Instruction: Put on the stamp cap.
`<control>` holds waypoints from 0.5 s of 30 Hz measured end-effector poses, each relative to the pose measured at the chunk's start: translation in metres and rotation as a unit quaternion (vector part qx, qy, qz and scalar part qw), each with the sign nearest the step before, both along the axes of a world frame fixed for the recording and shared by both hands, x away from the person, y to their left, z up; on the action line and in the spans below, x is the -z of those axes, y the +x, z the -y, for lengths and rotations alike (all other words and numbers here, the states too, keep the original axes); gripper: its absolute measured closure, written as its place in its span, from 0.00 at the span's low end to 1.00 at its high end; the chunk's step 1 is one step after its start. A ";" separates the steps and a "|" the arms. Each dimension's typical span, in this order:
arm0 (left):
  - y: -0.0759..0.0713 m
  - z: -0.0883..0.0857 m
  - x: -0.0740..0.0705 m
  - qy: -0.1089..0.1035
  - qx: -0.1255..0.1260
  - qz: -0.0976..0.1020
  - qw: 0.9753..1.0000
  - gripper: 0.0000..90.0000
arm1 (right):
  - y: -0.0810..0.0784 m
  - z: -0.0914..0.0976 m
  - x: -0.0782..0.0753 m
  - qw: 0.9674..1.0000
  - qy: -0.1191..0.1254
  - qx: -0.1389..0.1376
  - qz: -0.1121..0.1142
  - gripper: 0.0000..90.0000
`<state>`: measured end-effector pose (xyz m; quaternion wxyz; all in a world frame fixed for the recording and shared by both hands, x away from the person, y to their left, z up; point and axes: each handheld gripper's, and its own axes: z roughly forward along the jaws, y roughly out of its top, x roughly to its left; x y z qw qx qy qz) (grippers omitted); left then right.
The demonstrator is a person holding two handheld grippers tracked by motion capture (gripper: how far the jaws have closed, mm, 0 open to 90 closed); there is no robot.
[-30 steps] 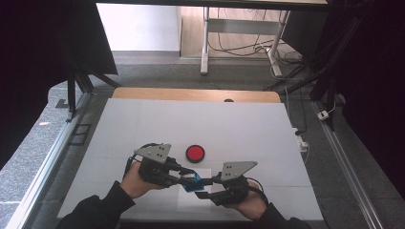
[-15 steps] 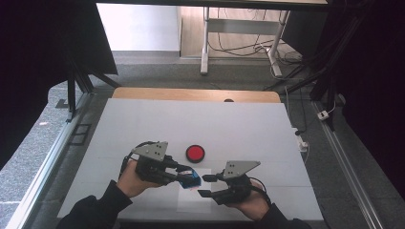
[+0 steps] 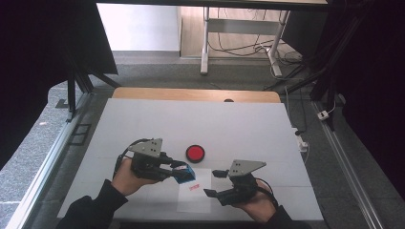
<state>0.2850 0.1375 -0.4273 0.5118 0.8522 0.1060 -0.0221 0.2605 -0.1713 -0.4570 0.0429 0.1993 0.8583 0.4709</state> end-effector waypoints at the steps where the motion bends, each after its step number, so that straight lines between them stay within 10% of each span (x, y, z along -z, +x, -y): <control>1: 0.000 -0.001 0.000 0.002 -0.003 0.000 1.000 0.78 | 0.000 0.001 0.000 1.000 -0.003 0.002 0.001 0.31; 15: 0.002 -0.012 -0.001 0.011 -0.042 -0.010 0.999 0.78 | -0.004 0.021 -0.004 0.998 0.001 0.057 0.000 0.16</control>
